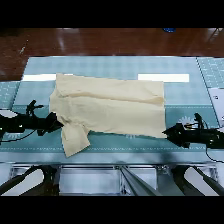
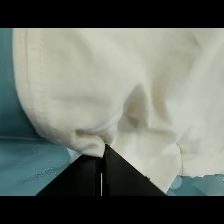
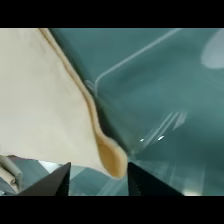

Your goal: Fold the shirts.

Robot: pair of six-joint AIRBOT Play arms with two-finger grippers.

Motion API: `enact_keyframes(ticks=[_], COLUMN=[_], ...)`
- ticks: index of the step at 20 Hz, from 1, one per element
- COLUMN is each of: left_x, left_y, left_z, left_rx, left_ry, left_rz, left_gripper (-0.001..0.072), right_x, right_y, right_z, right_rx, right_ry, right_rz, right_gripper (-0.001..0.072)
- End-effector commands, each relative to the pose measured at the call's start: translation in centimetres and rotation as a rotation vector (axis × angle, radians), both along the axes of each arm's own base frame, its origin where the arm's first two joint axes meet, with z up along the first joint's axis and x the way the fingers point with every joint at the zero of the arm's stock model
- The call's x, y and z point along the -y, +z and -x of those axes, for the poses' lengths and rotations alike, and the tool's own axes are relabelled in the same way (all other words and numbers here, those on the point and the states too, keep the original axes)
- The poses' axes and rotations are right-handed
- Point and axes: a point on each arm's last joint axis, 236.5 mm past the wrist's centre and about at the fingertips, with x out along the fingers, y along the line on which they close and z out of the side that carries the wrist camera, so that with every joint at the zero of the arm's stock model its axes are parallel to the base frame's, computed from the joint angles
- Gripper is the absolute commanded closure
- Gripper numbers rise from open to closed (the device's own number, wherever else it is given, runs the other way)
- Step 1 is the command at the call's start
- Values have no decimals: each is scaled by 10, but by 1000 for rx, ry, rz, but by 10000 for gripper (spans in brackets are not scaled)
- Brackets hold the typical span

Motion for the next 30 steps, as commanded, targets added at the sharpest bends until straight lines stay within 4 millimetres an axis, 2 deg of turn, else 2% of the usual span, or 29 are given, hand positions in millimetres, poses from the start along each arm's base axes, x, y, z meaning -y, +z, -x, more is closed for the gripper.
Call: enact_keyframes(ticks=[1,2,3,4,5,8,11,14,16,19,21,25,30], left_x=[2,2,1,-2,-5,-12,-23,-22,-17,-5,6,11,7], left_y=[2,3,5,10,16,50,82,94,99,100,93,77,66], left_z=[0,-2,-6,-12,-21,-52,-98,-151,-190,-243,-266,-295,-315], left_rx=[2,6,16,34,58,137,227,255,271,283,270,242,267], left_ry=[-2,0,-1,-1,-3,-32,-48,-55,-58,-60,-71,-67,-48], left_rz=[10,11,7,0,-8,-12,-41,-40,-36,-19,-1,23,24], left_gripper=[691,691,691,691,691,691,692,692,692,692,692,692,692], right_x=[-17,-22,-28,-33,-37,-32,-7,2,5,8,14,21,26], right_y=[-8,-6,-2,3,11,42,64,80,81,77,73,64,40], right_z=[-29,-42,-52,-58,-64,-89,-133,-177,-202,-237,-257,-280,-288], right_rx=[53,76,108,142,176,256,336,391,410,419,418,421,390], right_ry=[-23,-32,0,59,120,184,158,133,141,147,135,131,113], right_rz=[-18,-29,-36,-37,-37,-21,73,63,69,72,73,74,76], right_gripper=[302,330,479,660,691,691,691,692,692,691,692,692,692])
